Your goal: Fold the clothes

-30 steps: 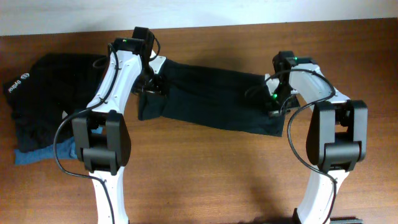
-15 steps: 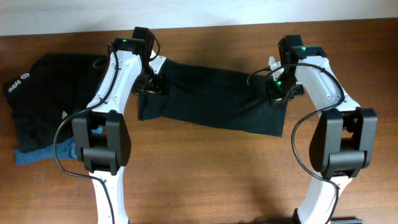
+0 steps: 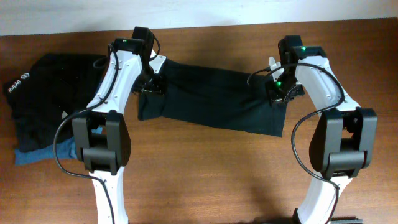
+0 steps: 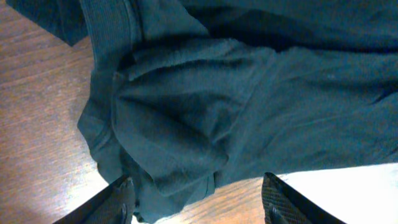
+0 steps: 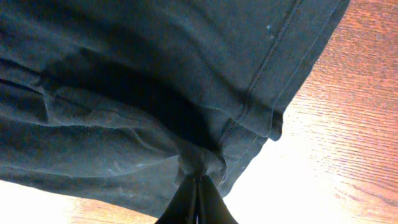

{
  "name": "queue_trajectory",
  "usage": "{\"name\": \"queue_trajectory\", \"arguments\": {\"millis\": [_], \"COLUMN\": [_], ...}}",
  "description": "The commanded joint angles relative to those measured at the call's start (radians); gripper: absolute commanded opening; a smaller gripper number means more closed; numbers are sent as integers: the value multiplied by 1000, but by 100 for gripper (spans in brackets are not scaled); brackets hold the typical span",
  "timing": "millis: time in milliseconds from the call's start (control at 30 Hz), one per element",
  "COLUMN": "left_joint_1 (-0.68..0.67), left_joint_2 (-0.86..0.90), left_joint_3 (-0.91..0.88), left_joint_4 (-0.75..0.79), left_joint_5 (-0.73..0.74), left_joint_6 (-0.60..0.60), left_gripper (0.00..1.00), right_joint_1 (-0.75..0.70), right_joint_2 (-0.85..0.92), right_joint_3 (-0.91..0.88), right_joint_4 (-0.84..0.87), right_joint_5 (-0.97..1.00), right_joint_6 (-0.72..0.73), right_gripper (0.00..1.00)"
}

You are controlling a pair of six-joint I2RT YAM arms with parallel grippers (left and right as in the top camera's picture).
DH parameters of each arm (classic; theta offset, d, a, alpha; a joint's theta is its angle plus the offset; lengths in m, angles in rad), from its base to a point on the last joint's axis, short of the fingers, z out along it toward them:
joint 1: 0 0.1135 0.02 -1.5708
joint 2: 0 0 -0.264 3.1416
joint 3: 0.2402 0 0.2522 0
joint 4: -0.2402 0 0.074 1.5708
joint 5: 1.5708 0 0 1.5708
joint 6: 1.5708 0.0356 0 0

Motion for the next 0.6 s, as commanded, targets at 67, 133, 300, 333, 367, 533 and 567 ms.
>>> {"name": "queue_trajectory", "arguments": {"millis": [67,133,300,333,367,533,567], "left_joint_1": [-5,-5,-5,-5,-5,-5,-5], "left_joint_2": [45,63,74,74,74,74,74], "left_joint_3": [-33,-34,-34,-34,-34,-34,-36], "left_joint_4": [16,27,53,56,56,55,54], "left_joint_5": [11,11,11,11,11,11,11], "left_joint_6": [-3,-5,-6,-6,-6,-6,-6], "left_gripper": [66,66,66,66,65,65,53], "right_joint_1": [2,2,2,2,2,2,2], "right_joint_2": [-26,-26,-26,-26,-26,-26,-26], "right_joint_3": [18,18,18,18,18,18,18], "right_joint_4": [-4,-4,-5,-6,-7,-11,-11], "right_joint_5": [9,9,9,9,9,9,9], "right_joint_6": [8,8,8,8,8,8,8], "right_gripper": [4,4,4,4,4,4,4]}}
